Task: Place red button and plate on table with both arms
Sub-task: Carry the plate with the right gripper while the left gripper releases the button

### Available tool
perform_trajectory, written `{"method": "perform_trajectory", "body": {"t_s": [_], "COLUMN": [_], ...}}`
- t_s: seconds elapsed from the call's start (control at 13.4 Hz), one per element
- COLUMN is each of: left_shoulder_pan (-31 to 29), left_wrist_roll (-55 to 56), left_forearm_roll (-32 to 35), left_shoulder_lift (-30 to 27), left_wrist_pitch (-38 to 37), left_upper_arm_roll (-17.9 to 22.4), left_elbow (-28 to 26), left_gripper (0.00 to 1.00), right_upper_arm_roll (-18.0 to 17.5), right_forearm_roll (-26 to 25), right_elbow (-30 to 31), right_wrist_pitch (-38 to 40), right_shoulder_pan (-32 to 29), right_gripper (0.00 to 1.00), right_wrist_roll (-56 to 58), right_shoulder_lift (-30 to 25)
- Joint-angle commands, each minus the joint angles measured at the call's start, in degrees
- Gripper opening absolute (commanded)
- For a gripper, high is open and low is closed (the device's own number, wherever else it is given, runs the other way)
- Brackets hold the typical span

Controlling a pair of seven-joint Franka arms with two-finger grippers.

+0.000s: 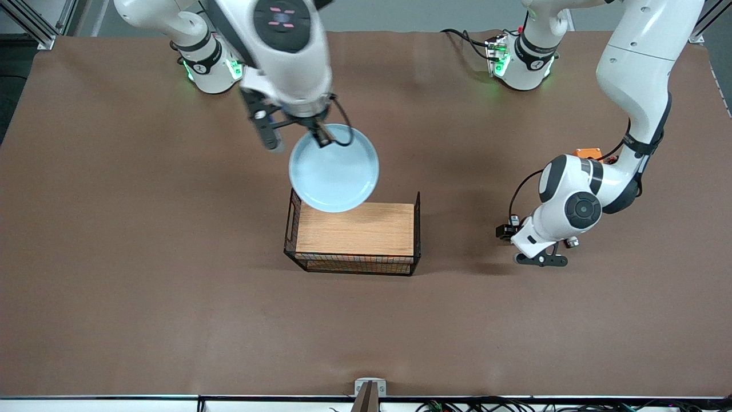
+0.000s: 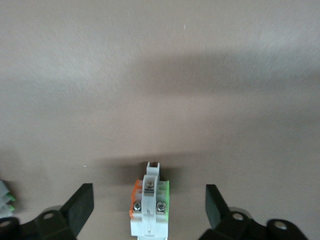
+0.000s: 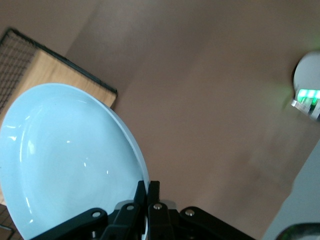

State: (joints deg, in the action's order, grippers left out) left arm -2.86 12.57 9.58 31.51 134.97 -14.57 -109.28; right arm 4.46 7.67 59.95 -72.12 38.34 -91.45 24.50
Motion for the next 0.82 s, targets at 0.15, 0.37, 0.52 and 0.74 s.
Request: {"method": "perform_trajectory", "body": {"t_s": [0.15,0.37,0.52,0.74], "left_shoulder_pan": [-2.7,-5.0,-7.0,-8.2], "left_wrist_roll": [-0.4,-0.8,-0.9,-0.9], "left_forearm_roll": [1.0,0.4,0.4,0.3], "left_shoulder_lift": [-7.2,-13.1,-16.4,-20.3], "left_wrist_pitch": [-1.1,-7.7,-8.7,-10.3], "left_upper_arm_roll": [-0.5,-0.6,-0.6,-0.6], "left_elbow": [-1.4,-0.8,-1.0,-1.2], "left_gripper": [1.0,1.0,1.0,1.0], "right_upper_arm_roll": [0.4,0.5,0.5,0.5], "right_forearm_roll": [2.0,1.6,1.3,1.3], "right_elbow": [5.6,8.9,12.8,19.7], "right_wrist_pitch": [0.8,-4.6,-9.4,-18.2], "right_shoulder_pan": [-15.7,-23.9,-28.1,-34.6], "right_gripper": [0.0,0.01,0.01,0.01], "right_wrist_roll": [32.1,50.4,60.4,76.6], "right_shoulder_lift": [-2.3,-2.1,-2.1,-2.3]}}
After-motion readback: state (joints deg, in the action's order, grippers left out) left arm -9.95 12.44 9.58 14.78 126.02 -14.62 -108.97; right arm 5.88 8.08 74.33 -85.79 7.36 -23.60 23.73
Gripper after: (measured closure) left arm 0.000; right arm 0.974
